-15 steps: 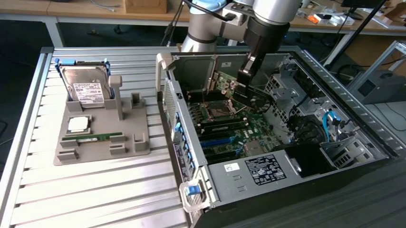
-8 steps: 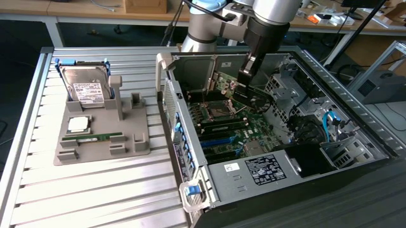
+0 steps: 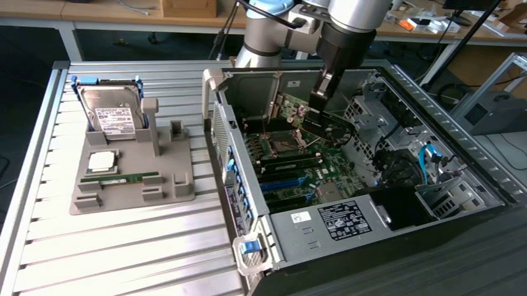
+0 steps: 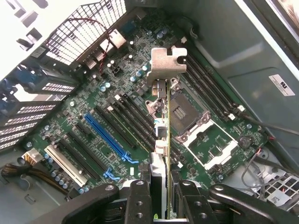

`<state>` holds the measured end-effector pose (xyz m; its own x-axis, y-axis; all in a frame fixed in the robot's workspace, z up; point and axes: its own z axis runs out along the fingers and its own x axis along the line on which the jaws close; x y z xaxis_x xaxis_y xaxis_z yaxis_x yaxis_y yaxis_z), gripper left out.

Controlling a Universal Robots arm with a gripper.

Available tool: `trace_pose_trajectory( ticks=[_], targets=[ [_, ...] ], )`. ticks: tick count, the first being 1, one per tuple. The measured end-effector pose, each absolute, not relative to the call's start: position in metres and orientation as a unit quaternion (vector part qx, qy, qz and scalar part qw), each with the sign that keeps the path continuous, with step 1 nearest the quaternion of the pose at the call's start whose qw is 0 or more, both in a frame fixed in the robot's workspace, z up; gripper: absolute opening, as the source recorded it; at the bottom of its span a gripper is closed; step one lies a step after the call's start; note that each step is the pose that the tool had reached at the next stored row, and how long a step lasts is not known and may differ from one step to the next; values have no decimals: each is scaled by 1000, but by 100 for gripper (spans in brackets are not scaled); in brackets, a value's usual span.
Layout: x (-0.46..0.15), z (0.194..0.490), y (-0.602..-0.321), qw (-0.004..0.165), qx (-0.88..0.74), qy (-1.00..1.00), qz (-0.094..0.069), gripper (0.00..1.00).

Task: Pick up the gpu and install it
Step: 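Insert the gpu into the slot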

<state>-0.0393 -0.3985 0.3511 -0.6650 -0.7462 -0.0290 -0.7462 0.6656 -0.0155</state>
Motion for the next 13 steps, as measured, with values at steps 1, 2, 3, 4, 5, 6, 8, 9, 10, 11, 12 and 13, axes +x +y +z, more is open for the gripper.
trace_pose_trajectory(
  ticks=[1,2,3,4,5,6,8,9,10,11,12,13],
  targets=[
    [-39,351,-398,16,-410,912,-1,27],
    [-39,351,-398,16,-413,911,-1,27],
    [-39,351,-398,16,-414,910,-1,27],
    [-39,351,-398,16,-416,909,-1,27],
    [-39,351,-398,16,-417,909,-1,27],
    [-39,351,-398,16,-419,908,-1,27],
    [-39,351,-398,16,-422,907,-1,27],
    [-39,351,-398,16,-424,905,-1,27],
    [-39,351,-398,16,-427,904,-1,27],
    [-39,351,-398,16,-428,904,-1,27],
    [-39,351,-398,16,-429,903,-1,27],
    [-39,351,-398,16,-431,902,-1,27]
  ],
)
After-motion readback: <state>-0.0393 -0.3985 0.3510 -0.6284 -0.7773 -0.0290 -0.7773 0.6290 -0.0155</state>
